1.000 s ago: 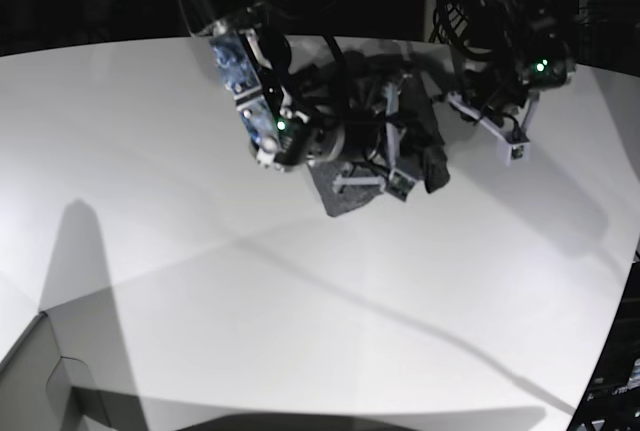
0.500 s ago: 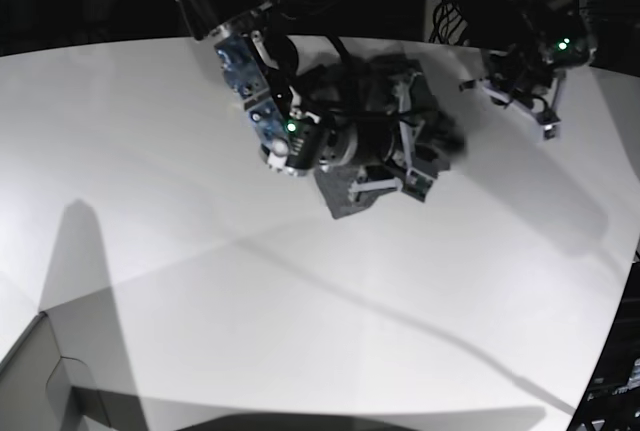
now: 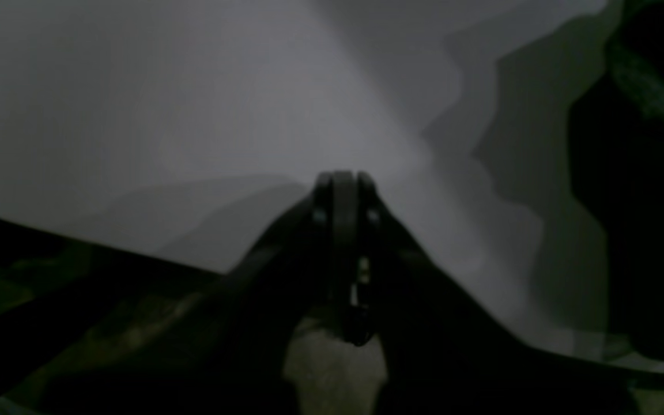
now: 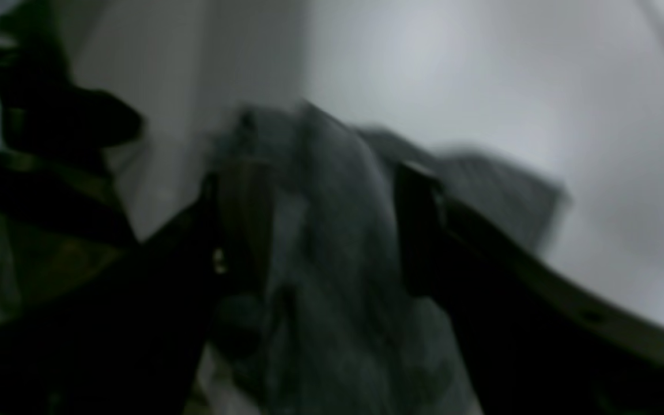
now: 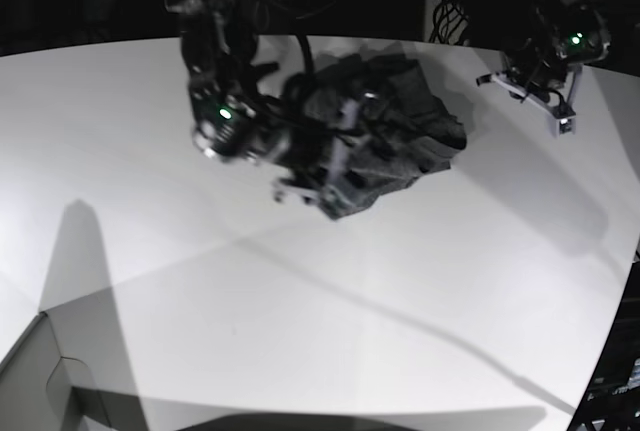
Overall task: Layout the t-shirt on the table in an organized manner, then fold the t-shirt properly
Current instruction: 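Press the folded bundle flat with the right gripper and release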
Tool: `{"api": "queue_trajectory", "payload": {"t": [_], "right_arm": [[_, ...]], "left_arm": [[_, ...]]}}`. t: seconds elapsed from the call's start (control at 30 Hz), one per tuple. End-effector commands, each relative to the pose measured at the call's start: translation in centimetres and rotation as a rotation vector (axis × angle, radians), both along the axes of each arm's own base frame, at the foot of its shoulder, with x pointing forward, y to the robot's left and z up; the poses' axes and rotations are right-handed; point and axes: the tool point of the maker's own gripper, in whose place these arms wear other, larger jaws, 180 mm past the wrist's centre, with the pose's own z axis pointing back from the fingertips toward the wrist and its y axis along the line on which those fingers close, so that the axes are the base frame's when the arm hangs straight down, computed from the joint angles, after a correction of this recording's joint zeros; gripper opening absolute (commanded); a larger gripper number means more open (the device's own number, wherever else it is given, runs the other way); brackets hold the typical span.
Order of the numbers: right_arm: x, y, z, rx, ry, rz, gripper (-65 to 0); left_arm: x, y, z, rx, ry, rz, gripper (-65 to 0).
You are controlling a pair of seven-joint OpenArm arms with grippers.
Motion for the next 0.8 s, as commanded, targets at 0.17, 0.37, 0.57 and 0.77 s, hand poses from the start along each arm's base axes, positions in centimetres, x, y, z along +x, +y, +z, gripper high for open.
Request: {"api": "queue_trajectory", "payload": {"t": [0.17,0.37,0.57,0.77], "right_arm": [[-1.7,0.4,1.6,0.071,-0.024,-0.01,-28.2],[-1.8,0.3,1.4,0.068,-0.019,-0.013,-28.3],[-2.3,0.7,-0.1,0.066,0.03,-0.004,-32.3],[-2.8,1.3,-0.3,0.072,0.044,0.014,-33.1]], "left_arm": [[0.9,0.3,1.0,0.016,-0.037,-0.006,-65.0],[0.9,0.8,1.1,0.031,-0.035,-0.013,-65.0],[1.0,0.9,1.3,0.034,-0.038,-0.014,-65.0],[1.0,0.9,1.3,0.034,-0.038,-0.014,-65.0]]}}
